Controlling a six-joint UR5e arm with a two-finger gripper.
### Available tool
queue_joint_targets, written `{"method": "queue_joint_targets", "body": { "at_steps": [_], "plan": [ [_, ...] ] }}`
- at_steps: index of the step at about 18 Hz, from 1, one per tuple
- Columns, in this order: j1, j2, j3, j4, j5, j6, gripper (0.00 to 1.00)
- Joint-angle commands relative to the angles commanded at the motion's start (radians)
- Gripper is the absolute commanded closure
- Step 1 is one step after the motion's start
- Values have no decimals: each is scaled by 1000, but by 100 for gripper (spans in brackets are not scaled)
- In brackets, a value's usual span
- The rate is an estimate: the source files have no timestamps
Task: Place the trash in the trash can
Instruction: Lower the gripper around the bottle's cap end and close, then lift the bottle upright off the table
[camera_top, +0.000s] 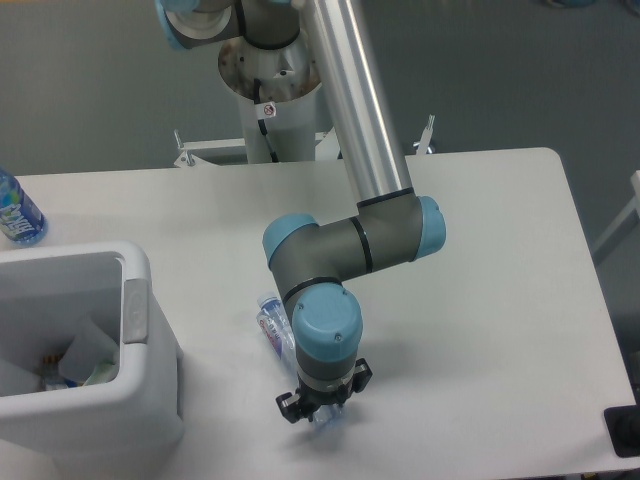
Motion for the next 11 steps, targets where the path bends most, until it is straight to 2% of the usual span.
{"method": "queue_joint_targets", "body": {
  "at_steps": [8, 11],
  "plan": [
    [2, 25, 2, 2, 2, 49, 53],
    [12, 60, 6, 8, 24, 89, 53]
  ]
}}
